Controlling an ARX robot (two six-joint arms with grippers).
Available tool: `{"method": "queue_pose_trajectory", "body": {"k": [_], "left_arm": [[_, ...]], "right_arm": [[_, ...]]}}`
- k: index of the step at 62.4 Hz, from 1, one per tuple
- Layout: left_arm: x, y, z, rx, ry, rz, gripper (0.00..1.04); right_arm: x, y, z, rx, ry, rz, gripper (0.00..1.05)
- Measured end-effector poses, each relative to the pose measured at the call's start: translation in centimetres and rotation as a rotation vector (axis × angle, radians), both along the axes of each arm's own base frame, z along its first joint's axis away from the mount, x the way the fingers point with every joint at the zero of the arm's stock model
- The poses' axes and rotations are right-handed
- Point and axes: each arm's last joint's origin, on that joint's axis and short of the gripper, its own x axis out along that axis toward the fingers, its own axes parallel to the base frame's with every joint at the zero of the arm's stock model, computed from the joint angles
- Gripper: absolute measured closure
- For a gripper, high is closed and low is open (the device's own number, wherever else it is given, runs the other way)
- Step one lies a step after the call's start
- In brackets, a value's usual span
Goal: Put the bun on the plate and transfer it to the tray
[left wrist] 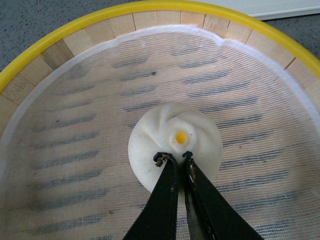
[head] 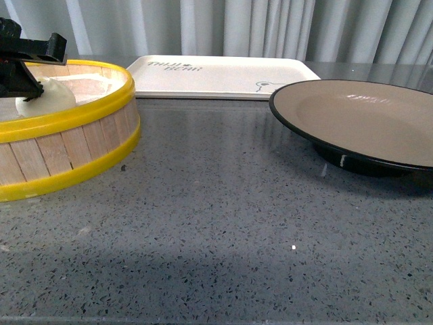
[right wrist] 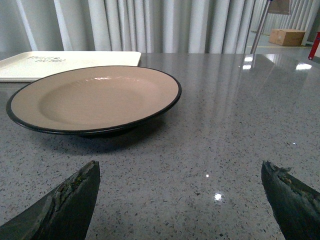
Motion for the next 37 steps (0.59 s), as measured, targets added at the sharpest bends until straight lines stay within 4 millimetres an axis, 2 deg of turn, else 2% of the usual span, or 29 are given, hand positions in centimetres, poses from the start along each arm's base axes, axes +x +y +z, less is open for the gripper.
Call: {"method": "queue_pose_trajectory", "body": {"k": [10, 23, 37], "left_arm": [[0.2, -0.4, 0.9, -0.001, -0.018, -0.008, 1.01], [0.5, -1.2, 3.3, 0.003, -0.073, -0.022, 1.01], [0.5, -4.1, 7.1, -0.001, -0.157, -0.077, 1.01]], "right_arm": [[0.0, 0.0, 0.0, 0.000, 0.000, 0.000, 0.09], [0.0, 0.0, 0.0, 0.000, 0.000, 0.000, 0.09], [0.0, 0.0, 0.0, 0.000, 0.000, 0.000, 0.09]]}}
